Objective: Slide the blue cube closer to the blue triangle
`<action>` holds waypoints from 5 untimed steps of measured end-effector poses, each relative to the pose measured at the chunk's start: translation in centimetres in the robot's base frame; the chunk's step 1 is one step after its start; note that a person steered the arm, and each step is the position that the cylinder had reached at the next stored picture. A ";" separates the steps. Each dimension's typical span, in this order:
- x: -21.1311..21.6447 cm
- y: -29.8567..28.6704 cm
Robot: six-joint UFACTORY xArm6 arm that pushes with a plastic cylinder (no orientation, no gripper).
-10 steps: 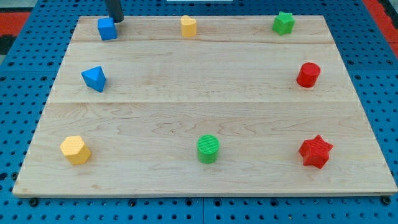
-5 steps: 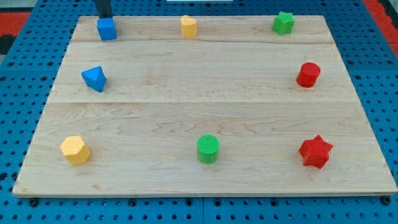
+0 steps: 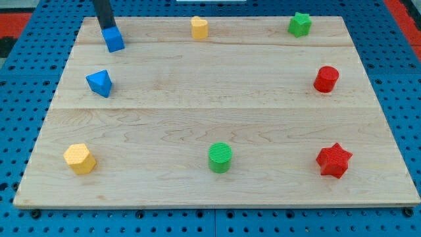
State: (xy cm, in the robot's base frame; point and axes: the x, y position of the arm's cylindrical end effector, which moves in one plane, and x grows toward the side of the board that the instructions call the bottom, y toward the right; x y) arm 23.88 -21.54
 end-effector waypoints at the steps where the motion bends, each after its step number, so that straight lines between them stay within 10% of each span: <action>1: 0.0 0.0; 5: 2.8 1.3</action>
State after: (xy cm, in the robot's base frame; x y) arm 26.71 -20.26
